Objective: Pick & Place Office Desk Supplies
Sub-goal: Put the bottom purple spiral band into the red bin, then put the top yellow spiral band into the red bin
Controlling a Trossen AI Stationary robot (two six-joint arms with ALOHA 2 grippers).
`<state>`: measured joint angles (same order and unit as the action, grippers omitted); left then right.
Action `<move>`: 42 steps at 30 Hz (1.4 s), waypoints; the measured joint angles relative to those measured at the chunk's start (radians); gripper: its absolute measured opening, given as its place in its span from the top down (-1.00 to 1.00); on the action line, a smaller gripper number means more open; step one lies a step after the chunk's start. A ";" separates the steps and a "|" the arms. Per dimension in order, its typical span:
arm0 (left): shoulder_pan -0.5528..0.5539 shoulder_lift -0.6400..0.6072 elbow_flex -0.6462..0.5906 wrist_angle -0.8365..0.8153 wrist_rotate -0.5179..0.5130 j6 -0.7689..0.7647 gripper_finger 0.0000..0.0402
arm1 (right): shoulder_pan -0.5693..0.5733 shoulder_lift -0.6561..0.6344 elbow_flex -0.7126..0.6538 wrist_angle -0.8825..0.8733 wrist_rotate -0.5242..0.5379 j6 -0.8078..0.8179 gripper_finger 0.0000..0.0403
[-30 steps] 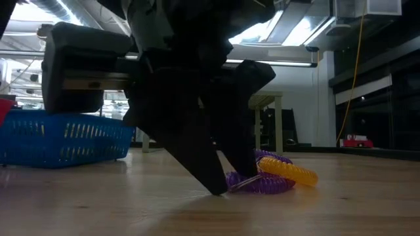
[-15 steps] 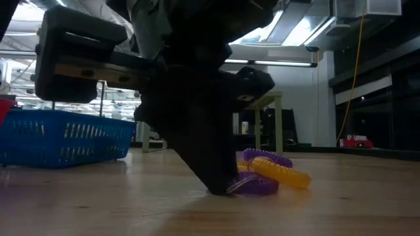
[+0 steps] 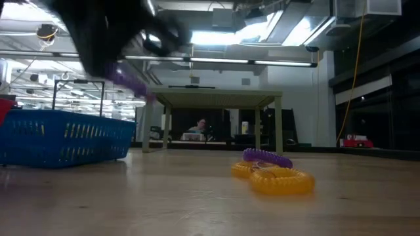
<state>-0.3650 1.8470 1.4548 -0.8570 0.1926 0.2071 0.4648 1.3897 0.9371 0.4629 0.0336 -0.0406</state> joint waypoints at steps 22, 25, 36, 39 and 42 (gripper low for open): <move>-0.411 -0.331 -0.392 0.368 -0.309 -0.651 0.95 | 0.000 0.000 0.000 0.003 -0.031 0.000 -0.17; -0.427 -0.345 -0.502 0.533 -0.301 -0.709 0.95 | 0.000 0.000 0.000 0.003 -0.031 0.001 -0.17; -0.434 -0.345 -0.629 0.570 -0.263 -0.879 0.76 | 0.000 0.000 0.000 0.000 -0.031 0.008 -0.17; -0.434 -0.345 -0.628 0.570 -0.261 -0.892 0.60 | 0.000 0.000 0.000 -0.003 -0.031 0.008 -0.17; -0.428 -0.345 -0.608 0.569 -0.261 -0.875 0.42 | 0.000 0.000 0.000 -0.003 -0.031 0.008 -0.17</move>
<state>-0.7926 1.5017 0.8472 -0.2878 -0.0681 -0.6676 0.4648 1.3895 0.9371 0.4595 0.0029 -0.0322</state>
